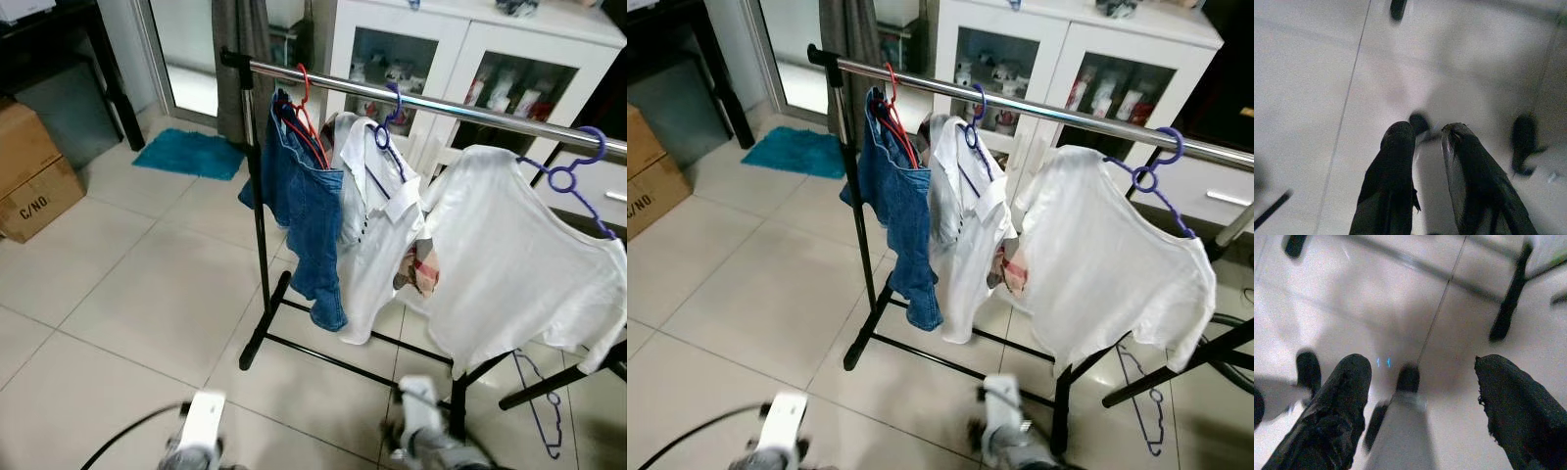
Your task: Hang hanger
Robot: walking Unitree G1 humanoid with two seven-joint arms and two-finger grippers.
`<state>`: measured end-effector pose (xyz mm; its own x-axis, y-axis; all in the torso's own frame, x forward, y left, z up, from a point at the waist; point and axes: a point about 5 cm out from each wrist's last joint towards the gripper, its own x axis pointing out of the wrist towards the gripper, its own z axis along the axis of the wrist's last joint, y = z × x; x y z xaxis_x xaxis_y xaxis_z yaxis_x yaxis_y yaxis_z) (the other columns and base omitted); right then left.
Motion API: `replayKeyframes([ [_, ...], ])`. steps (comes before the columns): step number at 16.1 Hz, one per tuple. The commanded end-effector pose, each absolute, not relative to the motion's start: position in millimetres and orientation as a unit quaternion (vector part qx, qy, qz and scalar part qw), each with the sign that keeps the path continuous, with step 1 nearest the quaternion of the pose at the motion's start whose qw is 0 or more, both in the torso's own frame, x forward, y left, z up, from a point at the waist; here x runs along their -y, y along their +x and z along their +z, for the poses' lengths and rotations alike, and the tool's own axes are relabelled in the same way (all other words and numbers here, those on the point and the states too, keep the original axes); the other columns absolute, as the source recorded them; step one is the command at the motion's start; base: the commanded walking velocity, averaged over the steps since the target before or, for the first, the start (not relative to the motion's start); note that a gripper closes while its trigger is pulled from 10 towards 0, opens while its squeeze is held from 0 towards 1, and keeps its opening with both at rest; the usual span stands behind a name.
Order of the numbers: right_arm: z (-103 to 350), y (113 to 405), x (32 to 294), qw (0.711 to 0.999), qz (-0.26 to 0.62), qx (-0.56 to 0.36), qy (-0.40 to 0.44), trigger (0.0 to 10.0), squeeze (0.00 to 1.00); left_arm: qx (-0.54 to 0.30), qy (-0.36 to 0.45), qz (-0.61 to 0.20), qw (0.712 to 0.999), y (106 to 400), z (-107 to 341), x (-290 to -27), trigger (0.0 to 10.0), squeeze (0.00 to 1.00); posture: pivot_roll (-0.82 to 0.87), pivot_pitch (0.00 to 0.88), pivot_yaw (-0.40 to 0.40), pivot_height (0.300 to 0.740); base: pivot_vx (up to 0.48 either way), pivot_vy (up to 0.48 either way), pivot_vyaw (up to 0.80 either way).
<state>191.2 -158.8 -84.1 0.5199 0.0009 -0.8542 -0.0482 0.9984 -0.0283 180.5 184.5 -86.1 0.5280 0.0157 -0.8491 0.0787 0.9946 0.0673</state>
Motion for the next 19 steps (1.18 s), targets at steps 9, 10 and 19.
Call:
replayKeyframes([
  [9, 65, 233, 194, 0.984, 0.042, -0.144, 0.100, 10.0, 0.00, -0.142, 0.065, -0.088, 0.984, 234, 39, -188, 10.0, 0.02, 0.03, 0.000, -0.002, 0.740, 0.000, 0.000, 0.00],
  [10, 87, 228, 188, 0.986, 0.047, -0.127, 0.097, 10.0, 0.00, -0.112, 0.060, -0.085, 0.988, 232, 61, -183, 10.0, 0.02, 0.02, 0.000, 0.004, 0.740, 0.000, 0.000, 0.00],
  [19, 153, 219, 164, 0.990, -0.002, -0.042, 0.138, 10.0, 0.00, -0.059, 0.040, -0.098, 0.993, 229, 131, -149, 10.0, 0.00, 0.02, 0.000, 0.009, 0.740, 0.000, 0.000, 0.00],
])
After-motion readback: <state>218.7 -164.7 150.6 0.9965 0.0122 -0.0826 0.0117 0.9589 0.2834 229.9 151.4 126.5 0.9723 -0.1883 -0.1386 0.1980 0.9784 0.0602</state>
